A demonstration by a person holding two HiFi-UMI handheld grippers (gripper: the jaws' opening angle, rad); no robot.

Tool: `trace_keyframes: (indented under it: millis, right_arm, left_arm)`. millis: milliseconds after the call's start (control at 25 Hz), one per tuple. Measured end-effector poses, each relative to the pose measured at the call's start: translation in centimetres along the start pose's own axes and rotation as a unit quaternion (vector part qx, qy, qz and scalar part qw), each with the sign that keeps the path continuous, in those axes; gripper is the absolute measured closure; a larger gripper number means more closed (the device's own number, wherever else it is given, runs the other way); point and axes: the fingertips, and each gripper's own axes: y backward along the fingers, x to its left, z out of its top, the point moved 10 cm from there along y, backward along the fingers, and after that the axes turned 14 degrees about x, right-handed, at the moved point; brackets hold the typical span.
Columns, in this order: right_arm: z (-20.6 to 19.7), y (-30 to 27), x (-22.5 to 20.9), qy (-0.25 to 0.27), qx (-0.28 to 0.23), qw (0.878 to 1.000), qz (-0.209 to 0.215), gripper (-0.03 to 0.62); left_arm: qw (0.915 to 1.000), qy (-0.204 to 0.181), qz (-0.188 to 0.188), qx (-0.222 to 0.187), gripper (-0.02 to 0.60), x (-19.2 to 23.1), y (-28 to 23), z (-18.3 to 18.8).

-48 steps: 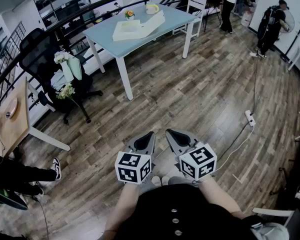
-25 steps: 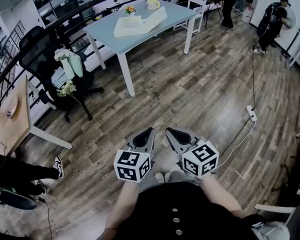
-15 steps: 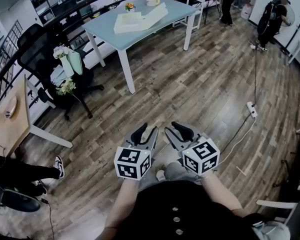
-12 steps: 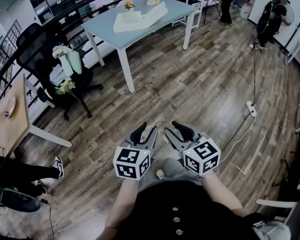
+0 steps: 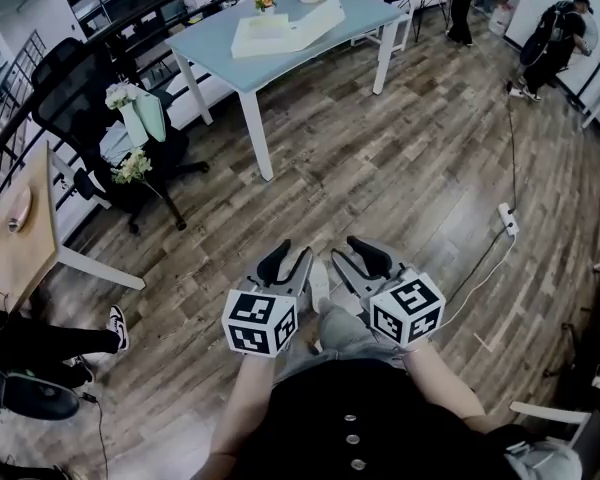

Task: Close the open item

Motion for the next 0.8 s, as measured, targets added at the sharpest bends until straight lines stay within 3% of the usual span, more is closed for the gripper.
trace_keyframes:
  millis: [360,800]
  right_arm:
    - [3.6,-6.1,-3.7,0.002,0.007,1.000,0.023,0.448]
    - [10.9,-14.5,-10.0,0.007,0.002,0.999,0.040,0.454]
  left_arm:
    - [0.9997,0.013,0.021,0.002,0.431,5.2,-3.5,3.1]
    - [0.9990,0.016,0.041,-0.007,0.430,12.4,-9.5,10.4]
